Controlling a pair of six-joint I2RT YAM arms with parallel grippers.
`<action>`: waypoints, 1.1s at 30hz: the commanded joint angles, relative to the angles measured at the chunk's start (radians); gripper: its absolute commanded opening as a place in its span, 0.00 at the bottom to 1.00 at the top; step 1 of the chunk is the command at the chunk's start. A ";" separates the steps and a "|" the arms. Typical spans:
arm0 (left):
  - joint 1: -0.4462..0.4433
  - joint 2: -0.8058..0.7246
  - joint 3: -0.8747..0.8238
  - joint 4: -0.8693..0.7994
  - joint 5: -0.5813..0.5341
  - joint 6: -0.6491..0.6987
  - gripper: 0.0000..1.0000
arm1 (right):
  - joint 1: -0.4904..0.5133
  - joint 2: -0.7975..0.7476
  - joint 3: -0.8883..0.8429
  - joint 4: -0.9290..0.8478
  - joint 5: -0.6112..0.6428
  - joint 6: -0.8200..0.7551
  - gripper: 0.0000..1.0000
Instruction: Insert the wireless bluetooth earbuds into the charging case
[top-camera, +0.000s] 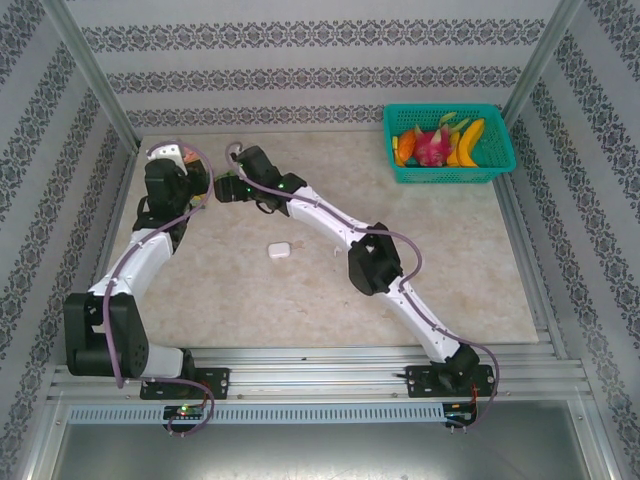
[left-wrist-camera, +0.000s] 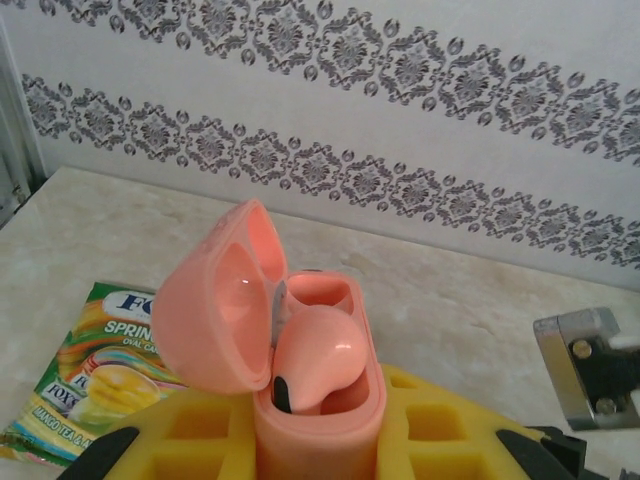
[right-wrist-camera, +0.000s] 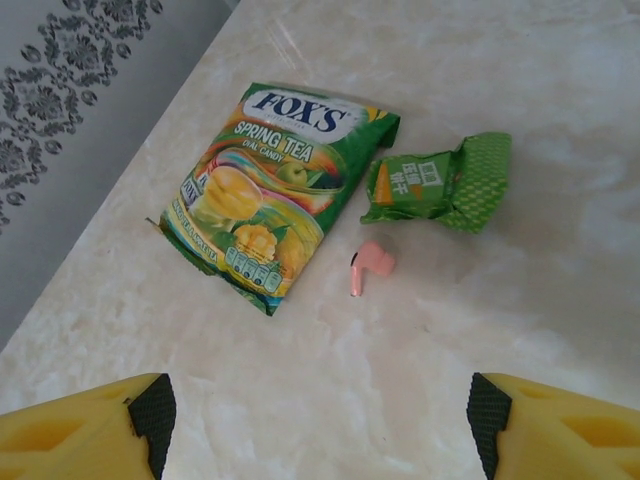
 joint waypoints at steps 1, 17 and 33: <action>0.029 0.011 0.040 -0.014 -0.018 -0.050 0.00 | 0.003 0.051 0.065 -0.015 0.053 -0.035 0.78; 0.085 0.080 0.082 -0.085 0.065 -0.117 0.00 | 0.011 0.159 0.190 0.051 0.106 0.099 0.76; 0.090 0.078 0.006 0.066 0.343 -0.074 0.00 | -0.075 -0.149 -0.173 0.014 0.033 0.128 0.76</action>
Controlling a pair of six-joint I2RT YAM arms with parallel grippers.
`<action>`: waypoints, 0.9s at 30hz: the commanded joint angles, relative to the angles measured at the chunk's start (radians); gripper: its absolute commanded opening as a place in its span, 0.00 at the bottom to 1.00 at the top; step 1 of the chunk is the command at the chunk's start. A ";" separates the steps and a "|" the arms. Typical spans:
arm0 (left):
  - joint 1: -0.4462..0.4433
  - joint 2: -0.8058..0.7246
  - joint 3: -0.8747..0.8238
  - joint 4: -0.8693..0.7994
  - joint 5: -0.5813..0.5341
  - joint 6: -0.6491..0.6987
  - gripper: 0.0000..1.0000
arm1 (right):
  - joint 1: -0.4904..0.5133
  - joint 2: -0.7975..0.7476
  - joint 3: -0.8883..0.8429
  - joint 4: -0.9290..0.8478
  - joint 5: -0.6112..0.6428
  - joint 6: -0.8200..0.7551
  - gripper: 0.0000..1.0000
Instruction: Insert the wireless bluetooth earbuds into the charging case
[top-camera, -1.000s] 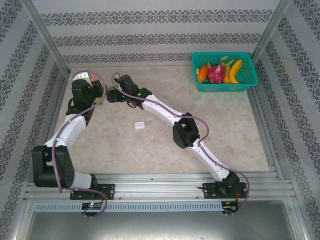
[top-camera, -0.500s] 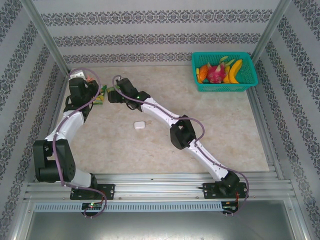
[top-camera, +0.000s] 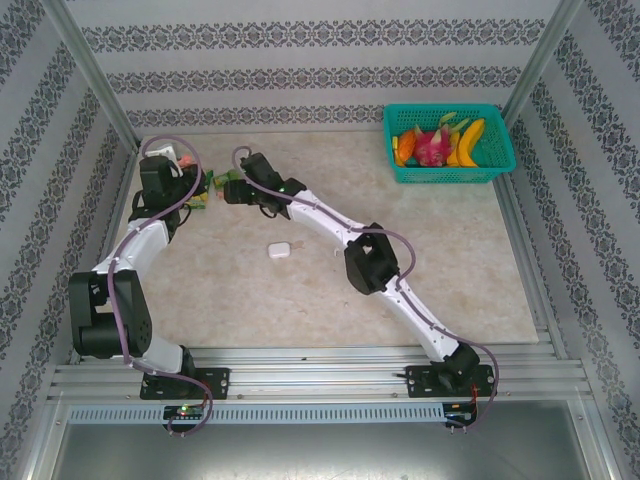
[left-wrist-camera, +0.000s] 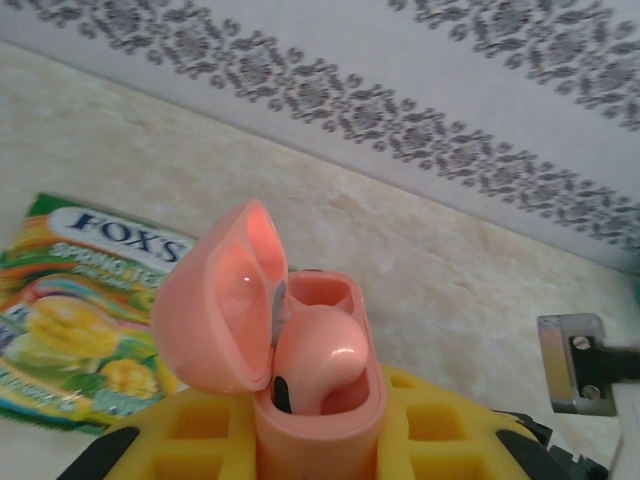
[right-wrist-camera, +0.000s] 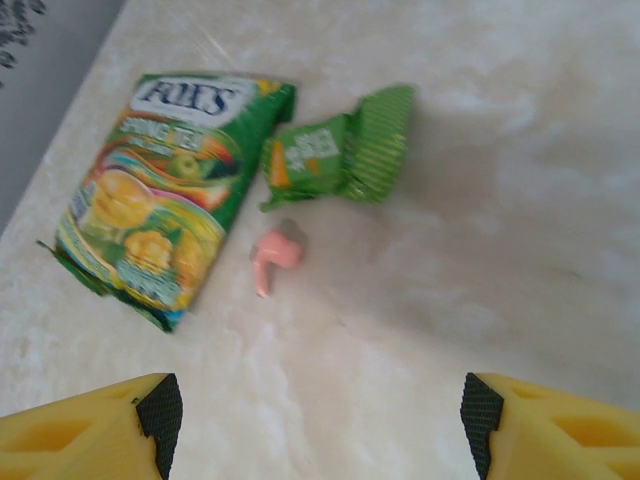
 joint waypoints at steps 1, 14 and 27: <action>0.010 -0.041 -0.050 0.143 0.172 0.039 0.00 | -0.057 -0.208 -0.161 0.017 -0.036 0.023 0.76; -0.175 -0.098 -0.241 0.428 0.446 0.282 0.00 | -0.231 -0.839 -0.927 0.198 -0.263 0.024 0.76; -0.355 -0.008 -0.155 0.439 0.686 0.307 0.00 | -0.345 -1.179 -1.357 0.415 -0.581 -0.079 0.73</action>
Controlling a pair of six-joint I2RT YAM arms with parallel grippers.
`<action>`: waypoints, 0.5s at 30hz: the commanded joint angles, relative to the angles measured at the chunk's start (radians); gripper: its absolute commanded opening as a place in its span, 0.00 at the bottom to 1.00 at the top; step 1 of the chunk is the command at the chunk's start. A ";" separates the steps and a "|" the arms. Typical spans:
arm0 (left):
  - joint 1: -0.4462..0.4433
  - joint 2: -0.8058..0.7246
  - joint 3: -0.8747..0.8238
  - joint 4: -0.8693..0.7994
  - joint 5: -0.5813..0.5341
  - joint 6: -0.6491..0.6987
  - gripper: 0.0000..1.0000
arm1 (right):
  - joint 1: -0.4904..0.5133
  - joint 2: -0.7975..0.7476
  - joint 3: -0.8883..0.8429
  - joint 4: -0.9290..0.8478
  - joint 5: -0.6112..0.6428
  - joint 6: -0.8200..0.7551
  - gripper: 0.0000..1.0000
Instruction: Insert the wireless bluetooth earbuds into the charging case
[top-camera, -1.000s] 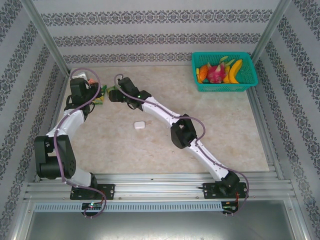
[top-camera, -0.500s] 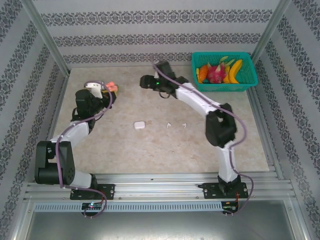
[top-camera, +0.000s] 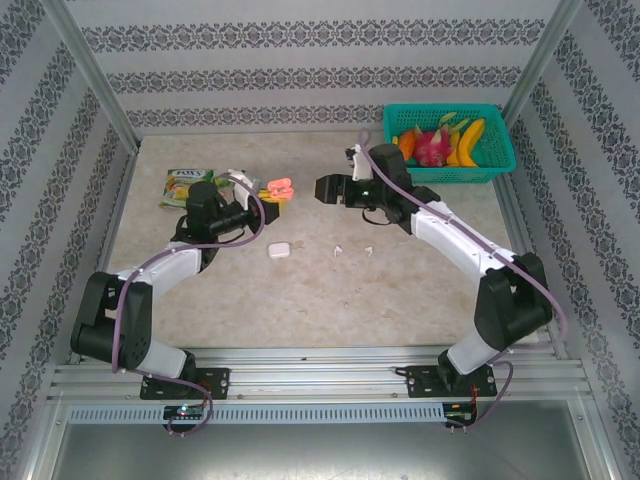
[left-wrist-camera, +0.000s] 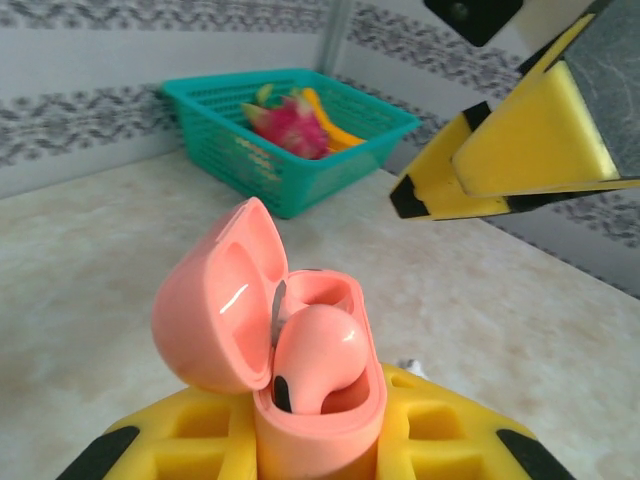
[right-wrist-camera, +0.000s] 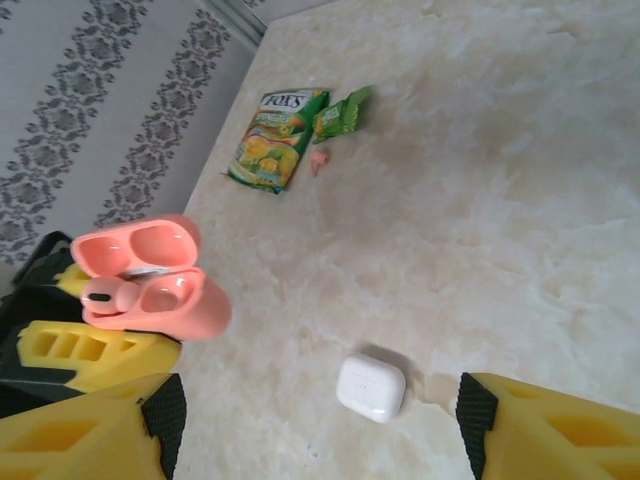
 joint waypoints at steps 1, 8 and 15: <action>-0.034 0.022 0.067 0.029 0.131 0.028 0.00 | -0.033 -0.052 -0.061 0.129 -0.125 -0.034 0.72; -0.092 0.052 0.179 -0.119 0.241 0.096 0.00 | -0.055 -0.058 -0.134 0.279 -0.245 0.025 0.64; -0.115 0.067 0.198 -0.159 0.236 0.126 0.00 | -0.056 -0.068 -0.140 0.297 -0.263 0.041 0.57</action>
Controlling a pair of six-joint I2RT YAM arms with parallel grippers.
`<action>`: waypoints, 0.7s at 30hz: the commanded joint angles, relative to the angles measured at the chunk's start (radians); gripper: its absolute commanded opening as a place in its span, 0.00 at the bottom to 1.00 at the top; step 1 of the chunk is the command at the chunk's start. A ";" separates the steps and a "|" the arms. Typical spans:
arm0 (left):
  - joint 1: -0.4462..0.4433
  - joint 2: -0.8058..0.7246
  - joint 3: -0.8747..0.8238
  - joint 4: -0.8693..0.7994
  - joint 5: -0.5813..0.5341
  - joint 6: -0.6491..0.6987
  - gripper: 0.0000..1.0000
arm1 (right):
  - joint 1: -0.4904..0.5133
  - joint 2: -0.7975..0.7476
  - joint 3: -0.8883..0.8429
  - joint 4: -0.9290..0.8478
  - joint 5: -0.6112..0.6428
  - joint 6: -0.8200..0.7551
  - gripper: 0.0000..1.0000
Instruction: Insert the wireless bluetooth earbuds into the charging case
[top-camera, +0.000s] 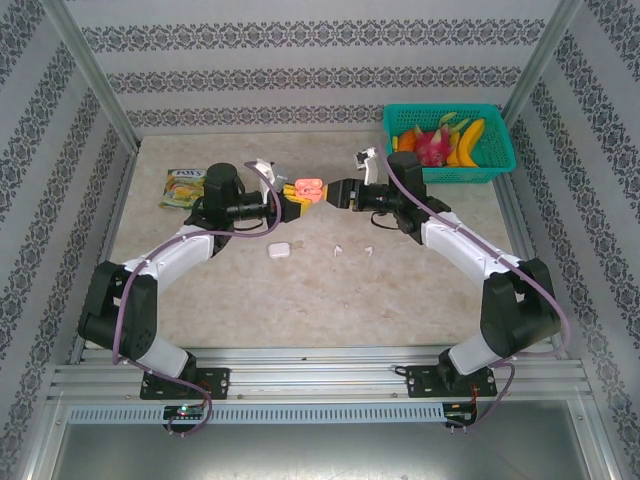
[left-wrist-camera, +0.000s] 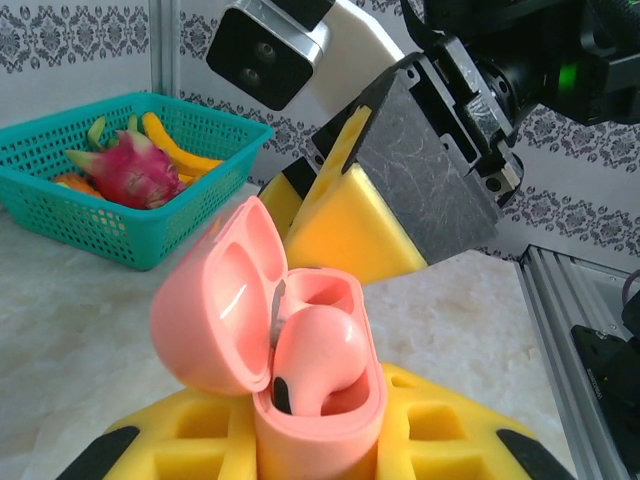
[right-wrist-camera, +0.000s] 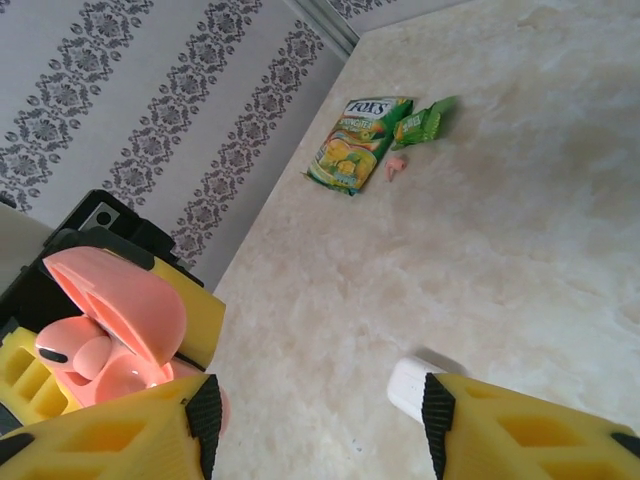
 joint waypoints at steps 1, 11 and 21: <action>-0.022 0.012 0.011 -0.030 0.043 0.037 0.00 | -0.002 -0.037 -0.014 0.071 -0.055 0.006 0.57; -0.022 0.035 0.043 -0.031 0.065 0.026 0.00 | -0.073 -0.144 -0.146 0.168 -0.133 0.010 0.57; -0.020 0.137 0.172 0.002 0.159 -0.112 0.00 | -0.080 -0.101 -0.131 0.311 -0.263 0.041 0.57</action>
